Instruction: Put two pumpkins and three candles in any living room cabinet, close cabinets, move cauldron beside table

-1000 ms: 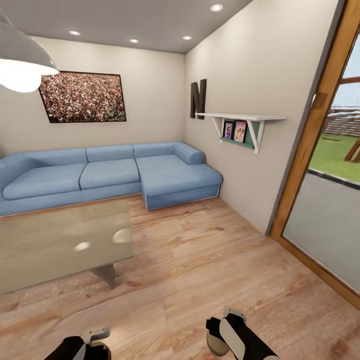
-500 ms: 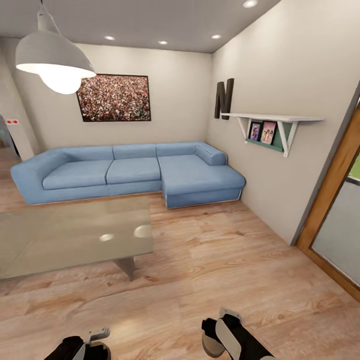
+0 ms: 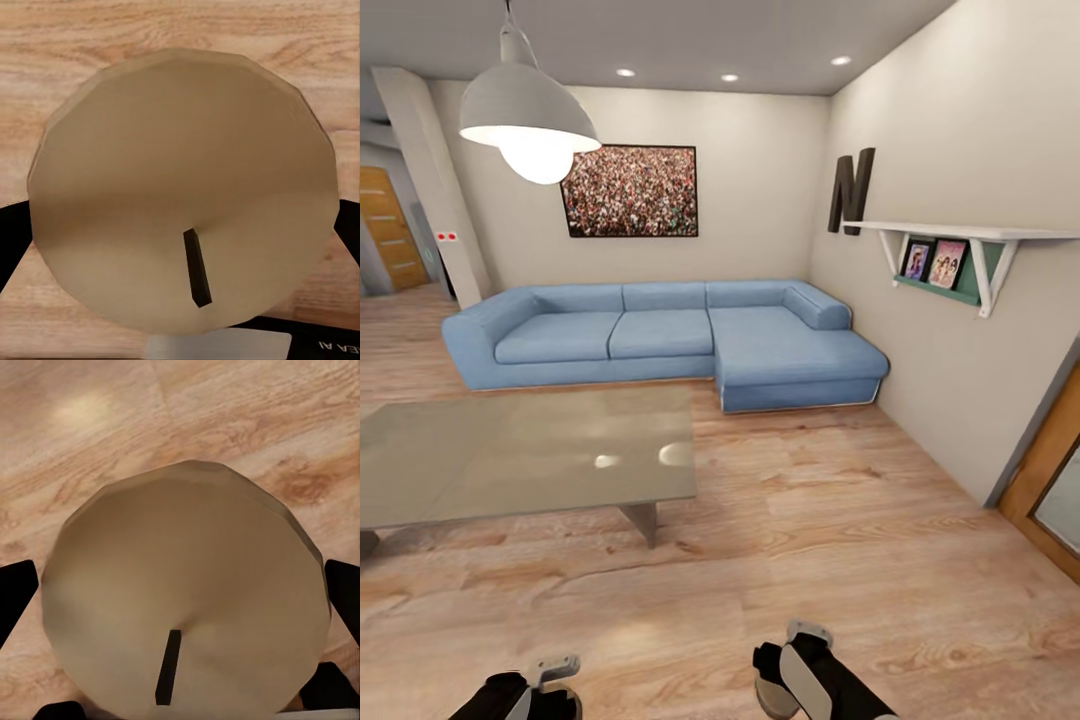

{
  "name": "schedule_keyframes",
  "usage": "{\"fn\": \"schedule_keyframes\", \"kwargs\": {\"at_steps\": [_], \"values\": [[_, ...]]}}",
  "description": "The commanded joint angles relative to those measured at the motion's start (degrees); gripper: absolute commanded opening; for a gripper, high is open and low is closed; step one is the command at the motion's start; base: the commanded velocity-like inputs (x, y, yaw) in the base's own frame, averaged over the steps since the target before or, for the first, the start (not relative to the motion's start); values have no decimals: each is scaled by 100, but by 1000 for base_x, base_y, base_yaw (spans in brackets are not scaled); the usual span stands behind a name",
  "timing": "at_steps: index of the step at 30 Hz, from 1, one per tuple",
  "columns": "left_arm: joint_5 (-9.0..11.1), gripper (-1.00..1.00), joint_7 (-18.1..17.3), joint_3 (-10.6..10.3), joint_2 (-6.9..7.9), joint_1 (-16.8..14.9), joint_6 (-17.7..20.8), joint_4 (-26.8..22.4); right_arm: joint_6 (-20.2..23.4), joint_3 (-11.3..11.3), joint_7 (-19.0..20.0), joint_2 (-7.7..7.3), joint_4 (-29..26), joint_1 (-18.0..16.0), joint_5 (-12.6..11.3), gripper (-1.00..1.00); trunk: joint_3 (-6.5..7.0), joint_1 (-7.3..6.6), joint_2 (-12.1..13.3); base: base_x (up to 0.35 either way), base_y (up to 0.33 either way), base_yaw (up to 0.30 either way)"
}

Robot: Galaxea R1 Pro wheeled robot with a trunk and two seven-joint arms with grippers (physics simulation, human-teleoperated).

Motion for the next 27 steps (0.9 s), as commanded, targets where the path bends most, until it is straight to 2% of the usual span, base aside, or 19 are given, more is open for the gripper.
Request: {"fn": "schedule_keyframes", "kwargs": {"at_steps": [1, 6, 27], "values": [[-1, -100, 2, -3, 0, -1, 0, -1, -2, 59, -1, 0, -1, -1, 8, -100, -8, 0, 0, 0, 0, 180], [4, -100, 2, 7, 6, -2, 0, -1, -6, 156, -2, 3, -1, -1, 5, -100, -46, 0, 0, 0, 0, 193], [7, -100, 2, 0, 19, -2, 0, -1, -24, 175, 47, 0, -1, -1, 13, -100, -168, 0, 0, 0, 0, 239]]}}
